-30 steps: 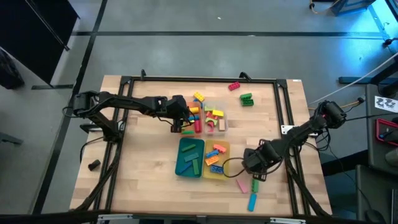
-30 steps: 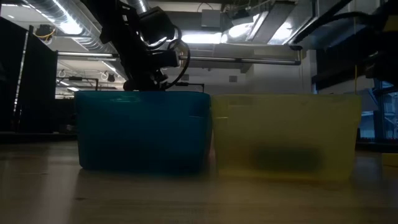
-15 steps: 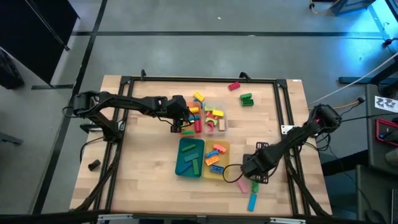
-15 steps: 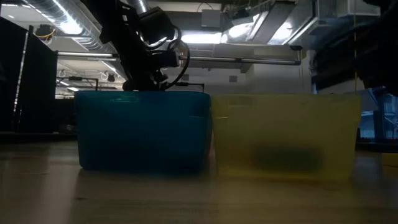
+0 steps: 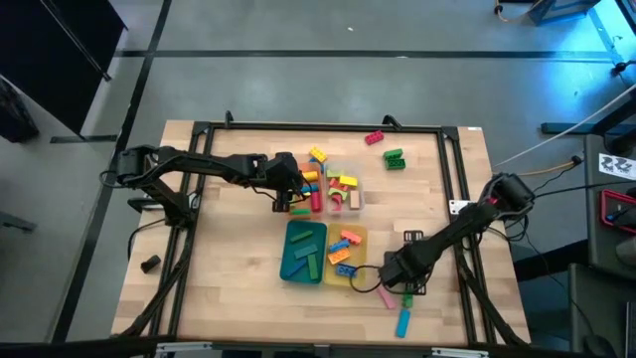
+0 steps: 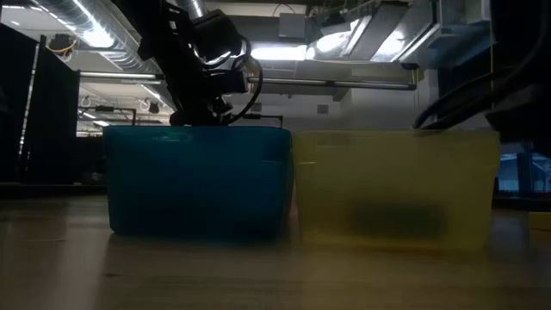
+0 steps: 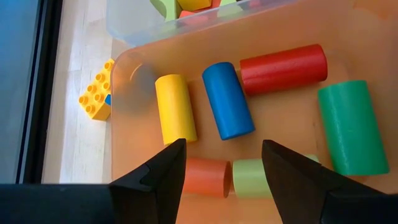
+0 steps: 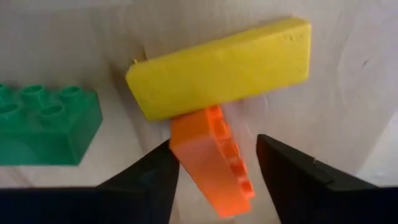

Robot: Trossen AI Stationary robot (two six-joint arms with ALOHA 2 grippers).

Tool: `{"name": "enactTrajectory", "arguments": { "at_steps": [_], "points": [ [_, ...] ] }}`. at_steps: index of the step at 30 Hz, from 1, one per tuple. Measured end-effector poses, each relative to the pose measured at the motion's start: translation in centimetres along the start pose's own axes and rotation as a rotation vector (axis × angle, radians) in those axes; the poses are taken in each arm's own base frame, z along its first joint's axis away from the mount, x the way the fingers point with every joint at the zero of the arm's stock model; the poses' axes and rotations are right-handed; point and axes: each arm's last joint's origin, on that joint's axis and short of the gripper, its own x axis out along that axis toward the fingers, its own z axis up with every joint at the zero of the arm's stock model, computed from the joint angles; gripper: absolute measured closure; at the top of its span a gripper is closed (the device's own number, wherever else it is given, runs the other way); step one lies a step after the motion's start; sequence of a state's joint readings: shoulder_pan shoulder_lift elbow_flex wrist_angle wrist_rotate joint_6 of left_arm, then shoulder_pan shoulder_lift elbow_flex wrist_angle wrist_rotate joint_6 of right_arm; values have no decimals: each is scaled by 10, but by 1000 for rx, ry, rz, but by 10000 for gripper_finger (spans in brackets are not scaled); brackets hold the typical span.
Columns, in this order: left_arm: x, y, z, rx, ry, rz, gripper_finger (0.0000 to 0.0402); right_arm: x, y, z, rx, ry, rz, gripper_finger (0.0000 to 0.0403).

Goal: Sort blocks by size
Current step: Put the orange game piece into the yellow bin

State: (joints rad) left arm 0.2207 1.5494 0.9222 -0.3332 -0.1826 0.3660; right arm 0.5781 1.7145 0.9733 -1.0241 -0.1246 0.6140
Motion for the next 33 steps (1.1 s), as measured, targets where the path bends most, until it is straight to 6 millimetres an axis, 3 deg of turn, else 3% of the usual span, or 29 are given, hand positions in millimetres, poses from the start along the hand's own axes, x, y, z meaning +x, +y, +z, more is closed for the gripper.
{"name": "enactTrajectory", "arguments": {
  "at_steps": [8,16,24,33],
  "points": [
    [0,-1,0,15,-1,-1,208,0,-2,3,10,3,4,307],
    [-15,-5,5,46,-42,-2,208,-14,-12,11,73,50,36,307],
    [-45,-10,8,53,-98,-6,208,-58,-24,23,46,66,48,297],
    [-59,-18,5,53,-87,-34,208,-112,-31,54,70,-232,83,298]
  ]
}}
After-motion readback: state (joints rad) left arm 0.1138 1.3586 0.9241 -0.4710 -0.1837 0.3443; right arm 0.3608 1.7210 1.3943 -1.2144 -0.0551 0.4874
